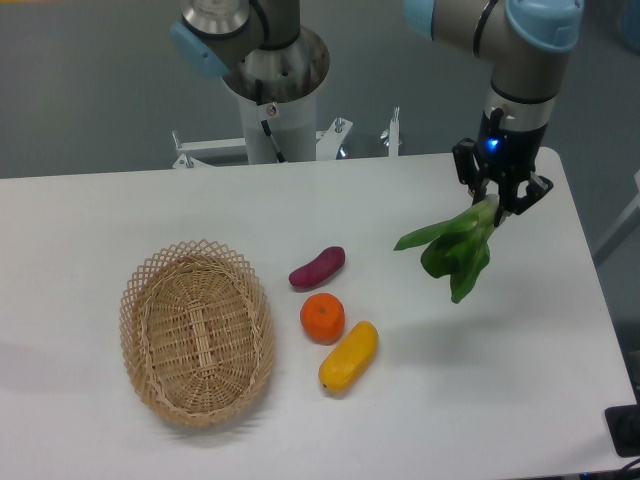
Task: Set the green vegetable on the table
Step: 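Hold the green bok choy in the gripper above the table, then lower the held bok choy toward the table surface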
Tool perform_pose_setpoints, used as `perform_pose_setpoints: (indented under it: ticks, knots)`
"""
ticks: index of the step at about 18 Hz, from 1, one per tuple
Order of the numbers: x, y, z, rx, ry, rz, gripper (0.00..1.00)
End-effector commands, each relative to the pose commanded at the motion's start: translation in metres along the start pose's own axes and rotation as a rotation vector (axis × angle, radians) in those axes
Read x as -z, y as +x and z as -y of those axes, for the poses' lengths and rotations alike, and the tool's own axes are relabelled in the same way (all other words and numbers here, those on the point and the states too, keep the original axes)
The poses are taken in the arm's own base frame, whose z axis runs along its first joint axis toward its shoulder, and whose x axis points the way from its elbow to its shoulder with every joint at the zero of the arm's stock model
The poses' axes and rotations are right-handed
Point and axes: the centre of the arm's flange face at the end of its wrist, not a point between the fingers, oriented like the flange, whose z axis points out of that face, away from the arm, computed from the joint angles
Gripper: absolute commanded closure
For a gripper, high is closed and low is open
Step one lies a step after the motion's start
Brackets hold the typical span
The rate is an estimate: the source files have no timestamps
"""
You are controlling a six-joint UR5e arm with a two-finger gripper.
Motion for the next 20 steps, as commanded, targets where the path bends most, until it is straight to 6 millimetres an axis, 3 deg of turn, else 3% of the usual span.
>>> perform_pose_setpoints:
  ticks: [13, 16, 20]
  knots:
    - [-0.015, 0.010, 0.000, 0.012, -0.002, -0.022, 0.61]
    - [-0.027, 0.015, -0.001, 0.046, -0.004, -0.004, 0.61]
    - [-0.051, 0.025, 0.017, 0.081, 0.001, 0.027, 0.61]
